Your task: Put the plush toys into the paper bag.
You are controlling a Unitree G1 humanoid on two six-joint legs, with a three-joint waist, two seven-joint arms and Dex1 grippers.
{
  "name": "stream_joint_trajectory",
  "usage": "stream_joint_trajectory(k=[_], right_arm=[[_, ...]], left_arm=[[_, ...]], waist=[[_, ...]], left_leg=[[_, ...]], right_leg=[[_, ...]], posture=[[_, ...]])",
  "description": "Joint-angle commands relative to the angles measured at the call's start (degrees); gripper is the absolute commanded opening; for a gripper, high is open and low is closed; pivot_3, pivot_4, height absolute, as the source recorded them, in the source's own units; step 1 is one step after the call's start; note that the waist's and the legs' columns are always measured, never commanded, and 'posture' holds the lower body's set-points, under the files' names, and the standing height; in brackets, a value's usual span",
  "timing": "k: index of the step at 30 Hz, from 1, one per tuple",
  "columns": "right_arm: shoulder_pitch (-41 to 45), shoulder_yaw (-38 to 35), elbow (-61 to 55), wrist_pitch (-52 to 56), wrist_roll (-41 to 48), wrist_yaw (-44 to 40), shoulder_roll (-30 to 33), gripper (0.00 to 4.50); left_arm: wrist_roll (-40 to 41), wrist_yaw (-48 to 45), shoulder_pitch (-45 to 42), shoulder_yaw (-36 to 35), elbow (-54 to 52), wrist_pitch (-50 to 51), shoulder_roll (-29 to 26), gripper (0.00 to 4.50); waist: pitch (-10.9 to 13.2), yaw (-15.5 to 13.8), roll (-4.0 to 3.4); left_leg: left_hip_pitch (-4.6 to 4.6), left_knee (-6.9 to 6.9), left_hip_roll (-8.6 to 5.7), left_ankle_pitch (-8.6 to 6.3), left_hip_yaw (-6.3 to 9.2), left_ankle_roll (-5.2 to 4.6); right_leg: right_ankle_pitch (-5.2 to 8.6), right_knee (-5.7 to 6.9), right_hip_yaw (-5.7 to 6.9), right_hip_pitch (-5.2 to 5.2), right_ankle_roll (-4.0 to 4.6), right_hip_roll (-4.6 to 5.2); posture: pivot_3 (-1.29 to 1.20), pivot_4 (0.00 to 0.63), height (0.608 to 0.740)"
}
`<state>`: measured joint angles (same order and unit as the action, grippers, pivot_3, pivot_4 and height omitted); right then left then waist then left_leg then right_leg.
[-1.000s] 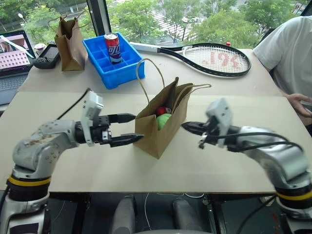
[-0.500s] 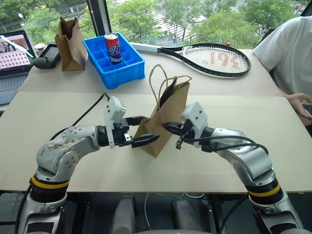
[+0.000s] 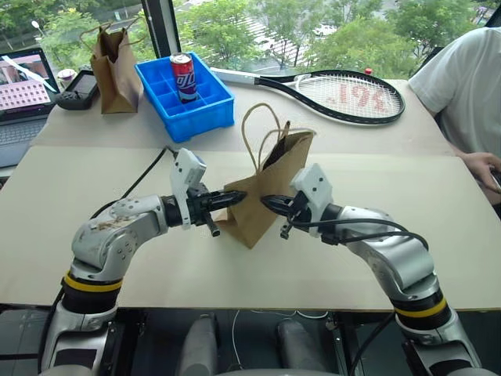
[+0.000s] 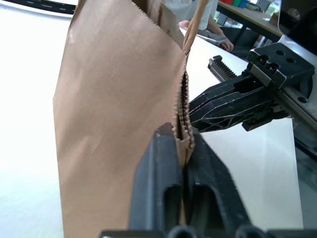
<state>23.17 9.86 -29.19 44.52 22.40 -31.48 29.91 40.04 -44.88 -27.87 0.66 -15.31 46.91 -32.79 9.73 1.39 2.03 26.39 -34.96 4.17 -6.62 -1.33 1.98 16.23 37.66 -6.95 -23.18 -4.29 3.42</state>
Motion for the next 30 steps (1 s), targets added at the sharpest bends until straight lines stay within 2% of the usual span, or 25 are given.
stream_joint_trajectory(k=[1,5,8,14,20,28,30], right_arm=[[-4.0,-10.6,-7.9,4.4,6.4,-5.2,7.7,0.0],[-12.2,-24.2,-11.5,8.6,13.5,-12.7,18.1,0.0],[-19.0,-33.6,-12.0,10.6,16.9,-17.1,23.5,0.0],[-33.5,-48.2,-11.0,10.4,16.1,-23.3,27.3,0.0],[-37.5,-52.9,-12.7,10.6,16.6,-22.8,27.0,0.0],[-36.4,-51.9,-13.3,11.1,18.1,-20.9,27.8,0.0],[-35.5,-51.1,-12.7,10.8,18.2,-20.8,28.5,0.0]], left_arm=[[-2.3,-10.4,-4.9,0.7,4.2,-7.1,-3.4,0.1],[-4.2,-23.5,-10.9,2.5,12.5,-14.0,-6.0,0.1],[-5.2,-33.4,-15.0,4.0,18.2,-18.2,-6.9,0.1],[-9.2,-47.1,-21.5,8.0,29.0,-27.0,-5.2,0.1],[-11.6,-47.3,-20.5,10.2,30.8,-31.0,-3.0,0.1],[-11.6,-42.5,-16.1,7.8,26.2,-28.0,-2.4,0.1],[-11.7,-43.0,-15.4,7.9,25.8,-26.8,-3.3,0.63]], waist=[[0.0,-0.4,0.0],[0.0,-0.9,0.0],[0.0,-0.9,0.0],[0.0,-0.4,0.0],[0.0,-0.2,0.0],[0.0,-0.2,0.01],[0.0,-0.2,0.0]], left_leg=[[0.01,0.01,-0.01,0.0,0.0,0.0],[0.04,0.06,-0.04,0.0,0.0,0.0],[0.04,0.11,-0.08,0.0,0.0,0.0],[0.0,0.07,-0.07,0.0,0.02,-0.01],[0.0,-0.04,-0.07,0.0,0.03,-0.02],[0.0,-0.08,-0.07,0.0,0.05,-0.02],[0.01,-0.08,-0.07,0.0,0.05,-0.02]], right_leg=[[0.0,-0.01,0.0,-0.02,0.0,0.0],[0.02,-0.14,0.02,0.02,0.0,0.03],[0.03,-0.18,0.0,0.02,0.0,0.04],[0.04,-0.12,-0.01,0.07,-0.02,0.03],[0.07,-0.08,-0.04,0.1,-0.12,0.03],[0.07,-0.05,-0.04,0.12,-0.13,0.03],[0.07,-0.05,-0.03,0.12,-0.12,0.03]], posture=[[0.0,0.15,0.74],[0.0,0.15,0.74],[0.0,0.15,0.74],[0.0,0.15,0.74],[0.0,0.15,0.74],[0.0,0.15,0.74],[0.0,0.15,0.74]])
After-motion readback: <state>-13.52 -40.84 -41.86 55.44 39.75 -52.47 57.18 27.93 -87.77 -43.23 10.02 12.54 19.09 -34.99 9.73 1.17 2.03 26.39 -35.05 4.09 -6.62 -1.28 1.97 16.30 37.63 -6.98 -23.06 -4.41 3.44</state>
